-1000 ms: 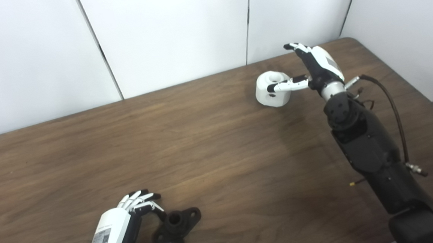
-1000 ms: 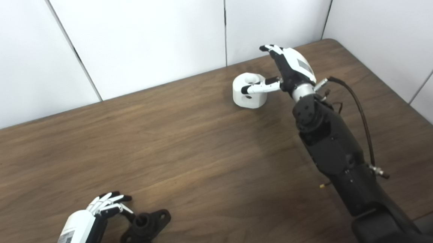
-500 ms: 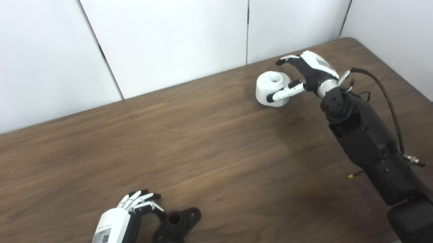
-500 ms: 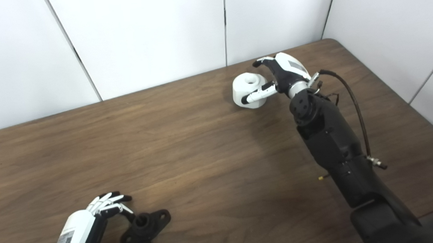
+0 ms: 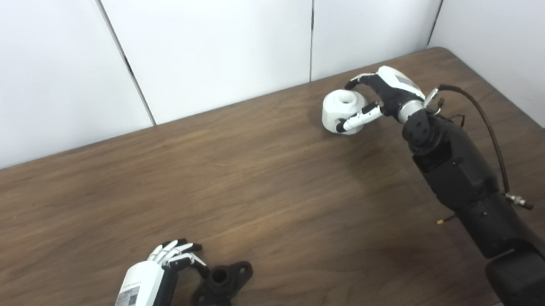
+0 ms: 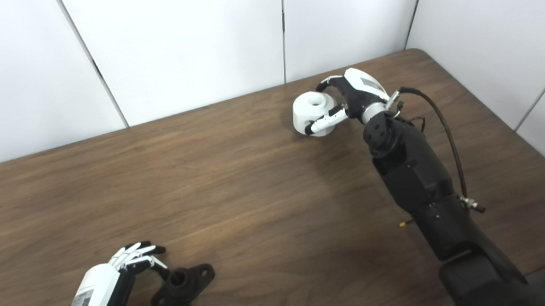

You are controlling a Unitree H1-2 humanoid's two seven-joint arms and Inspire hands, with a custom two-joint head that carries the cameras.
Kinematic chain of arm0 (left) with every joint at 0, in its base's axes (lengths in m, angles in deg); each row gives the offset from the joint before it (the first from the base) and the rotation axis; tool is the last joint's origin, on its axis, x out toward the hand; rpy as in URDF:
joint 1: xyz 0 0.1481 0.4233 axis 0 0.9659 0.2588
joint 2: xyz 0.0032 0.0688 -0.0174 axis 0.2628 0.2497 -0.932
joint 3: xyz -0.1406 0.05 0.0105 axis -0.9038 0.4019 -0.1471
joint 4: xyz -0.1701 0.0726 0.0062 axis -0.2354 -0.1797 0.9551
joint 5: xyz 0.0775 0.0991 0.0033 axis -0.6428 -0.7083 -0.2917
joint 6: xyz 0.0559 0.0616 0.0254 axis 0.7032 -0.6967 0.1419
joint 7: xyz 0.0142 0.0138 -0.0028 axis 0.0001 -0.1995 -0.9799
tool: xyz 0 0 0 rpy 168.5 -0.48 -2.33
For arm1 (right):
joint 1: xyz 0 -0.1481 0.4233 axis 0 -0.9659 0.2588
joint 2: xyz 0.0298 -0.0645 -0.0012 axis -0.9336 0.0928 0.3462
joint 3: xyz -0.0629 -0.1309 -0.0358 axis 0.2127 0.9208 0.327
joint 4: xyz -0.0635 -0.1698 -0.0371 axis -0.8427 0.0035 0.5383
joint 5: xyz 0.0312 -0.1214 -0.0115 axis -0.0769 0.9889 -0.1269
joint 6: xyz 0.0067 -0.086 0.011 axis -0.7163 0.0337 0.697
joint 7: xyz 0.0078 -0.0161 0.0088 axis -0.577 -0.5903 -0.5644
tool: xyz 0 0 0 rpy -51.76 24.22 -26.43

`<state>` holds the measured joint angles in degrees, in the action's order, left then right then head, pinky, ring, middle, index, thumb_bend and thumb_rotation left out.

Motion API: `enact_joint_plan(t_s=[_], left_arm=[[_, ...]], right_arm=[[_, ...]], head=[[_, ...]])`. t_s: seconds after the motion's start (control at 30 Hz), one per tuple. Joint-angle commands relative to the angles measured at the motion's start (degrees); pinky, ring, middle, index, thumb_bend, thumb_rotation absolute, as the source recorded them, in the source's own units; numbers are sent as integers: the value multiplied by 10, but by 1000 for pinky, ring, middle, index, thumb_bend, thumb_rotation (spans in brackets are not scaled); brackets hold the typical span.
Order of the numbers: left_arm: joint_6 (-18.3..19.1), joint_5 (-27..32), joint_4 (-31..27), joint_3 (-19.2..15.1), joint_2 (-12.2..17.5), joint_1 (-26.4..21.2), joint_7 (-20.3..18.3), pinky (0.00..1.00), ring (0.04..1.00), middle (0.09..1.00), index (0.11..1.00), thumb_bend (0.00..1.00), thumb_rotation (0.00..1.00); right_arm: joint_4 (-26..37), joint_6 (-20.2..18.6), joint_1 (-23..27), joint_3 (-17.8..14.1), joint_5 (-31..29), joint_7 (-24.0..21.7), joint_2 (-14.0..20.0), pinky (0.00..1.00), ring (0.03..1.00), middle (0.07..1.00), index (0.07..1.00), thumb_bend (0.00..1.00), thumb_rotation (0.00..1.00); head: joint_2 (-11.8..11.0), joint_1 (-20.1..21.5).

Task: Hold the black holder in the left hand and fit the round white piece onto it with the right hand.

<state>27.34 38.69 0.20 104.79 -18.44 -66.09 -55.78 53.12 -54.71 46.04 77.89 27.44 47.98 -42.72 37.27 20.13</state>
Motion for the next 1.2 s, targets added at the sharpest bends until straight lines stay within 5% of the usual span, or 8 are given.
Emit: enact_joint_plan(t_s=[0.0,0.33,0.4,0.47,1.17], left_arm=[[23,-5,13,3,7,18,-34,896,881,794,488,518,47],[21,-9,15,3,6,19,-34,898,883,796,488,518,48],[21,-9,16,3,5,19,-33,896,882,795,488,517,48],[23,-9,14,3,4,19,-36,898,883,796,488,518,48],[24,-14,14,2,-4,16,-37,895,880,795,488,517,48]], right_arm=[[8,5,19,-3,-4,28,6,906,973,899,723,867,284],[-1,44,10,-16,-36,115,-6,828,915,846,604,840,199],[-2,57,6,-24,-48,135,-12,824,907,836,520,608,160],[-3,67,2,-28,-57,149,-15,827,901,824,493,543,146],[-20,90,-8,-13,-76,176,-5,840,894,804,483,525,137]], head=[[1,1],[-1,-3],[-1,-4],[0,-4],[3,-14]])
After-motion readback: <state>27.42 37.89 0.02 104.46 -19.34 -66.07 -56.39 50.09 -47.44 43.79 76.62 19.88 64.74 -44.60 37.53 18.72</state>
